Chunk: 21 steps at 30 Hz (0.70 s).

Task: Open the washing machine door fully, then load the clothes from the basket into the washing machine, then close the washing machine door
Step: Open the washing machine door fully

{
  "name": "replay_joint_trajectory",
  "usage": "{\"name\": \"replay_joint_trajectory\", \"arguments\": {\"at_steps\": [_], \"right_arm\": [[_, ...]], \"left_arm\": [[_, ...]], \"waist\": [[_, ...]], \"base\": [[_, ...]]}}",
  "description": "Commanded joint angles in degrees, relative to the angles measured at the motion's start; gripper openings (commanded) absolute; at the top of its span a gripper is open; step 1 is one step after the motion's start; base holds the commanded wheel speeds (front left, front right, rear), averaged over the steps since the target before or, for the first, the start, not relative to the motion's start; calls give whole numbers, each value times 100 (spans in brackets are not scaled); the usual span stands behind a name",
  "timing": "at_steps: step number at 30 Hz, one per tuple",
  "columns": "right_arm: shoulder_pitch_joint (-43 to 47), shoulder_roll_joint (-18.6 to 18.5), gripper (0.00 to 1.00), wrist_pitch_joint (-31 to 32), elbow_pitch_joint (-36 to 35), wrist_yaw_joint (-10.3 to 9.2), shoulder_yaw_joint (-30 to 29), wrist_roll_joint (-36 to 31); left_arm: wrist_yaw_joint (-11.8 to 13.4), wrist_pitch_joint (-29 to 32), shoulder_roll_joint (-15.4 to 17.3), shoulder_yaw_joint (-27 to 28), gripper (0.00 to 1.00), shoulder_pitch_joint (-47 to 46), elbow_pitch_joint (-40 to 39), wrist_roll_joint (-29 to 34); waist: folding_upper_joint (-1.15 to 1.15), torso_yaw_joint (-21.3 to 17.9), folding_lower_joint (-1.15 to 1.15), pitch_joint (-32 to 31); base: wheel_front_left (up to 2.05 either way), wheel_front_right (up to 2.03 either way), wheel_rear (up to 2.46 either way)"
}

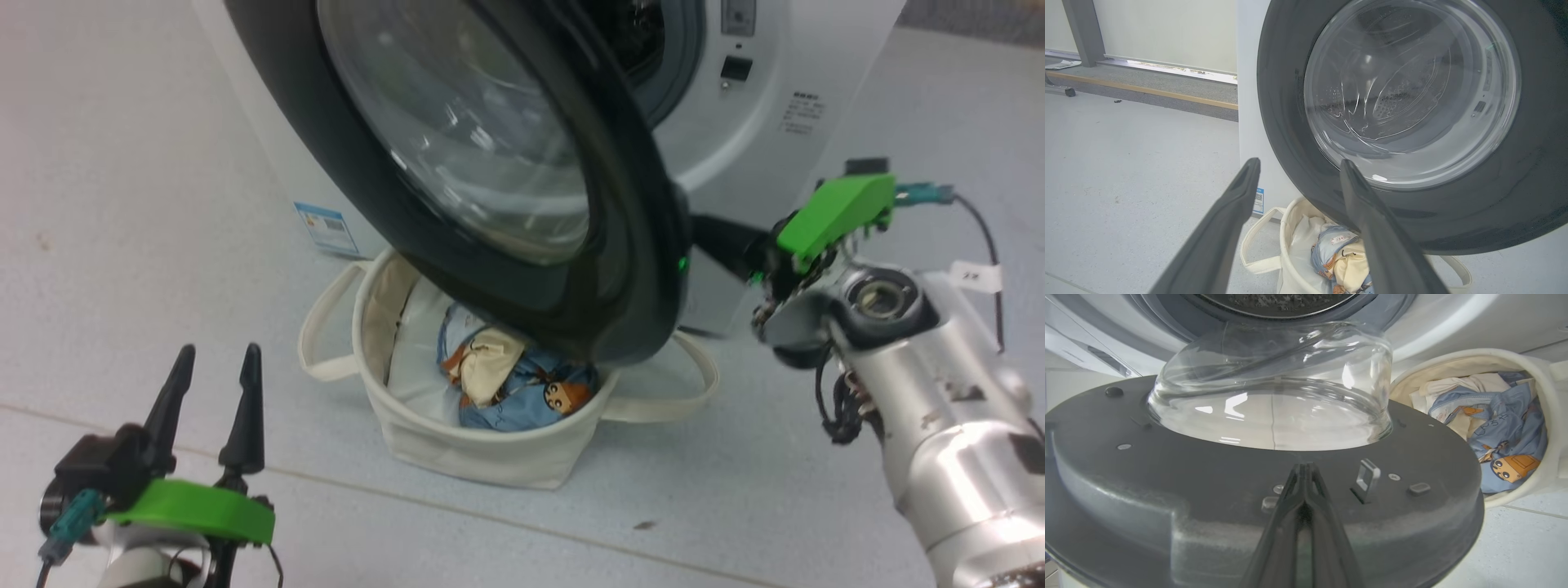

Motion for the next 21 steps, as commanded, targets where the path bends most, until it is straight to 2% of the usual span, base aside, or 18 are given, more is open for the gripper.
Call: {"name": "replay_joint_trajectory", "arguments": {"at_steps": [1, 9, 21], "right_arm": [[10, 103, 0, 94, -259, 6, 125, -48], [407, 196, 0, 339, -585, 6, 434, -136], [949, 339, 0, 213, -1318, 6, 595, -200]], "left_arm": [[-33, -69, 175, 248, 100, 8, -127, 40], [-33, -69, 262, 459, 100, 332, 31, 67], [-33, -69, 248, 647, 100, 523, 234, 254]], "waist": [[0, 36, 1, -155], [0, 219, 1, -594], [0, 1041, 1, -990]], "base": [[0, 0, 0], [0, 0, 0], [0, 0, 0]]}}
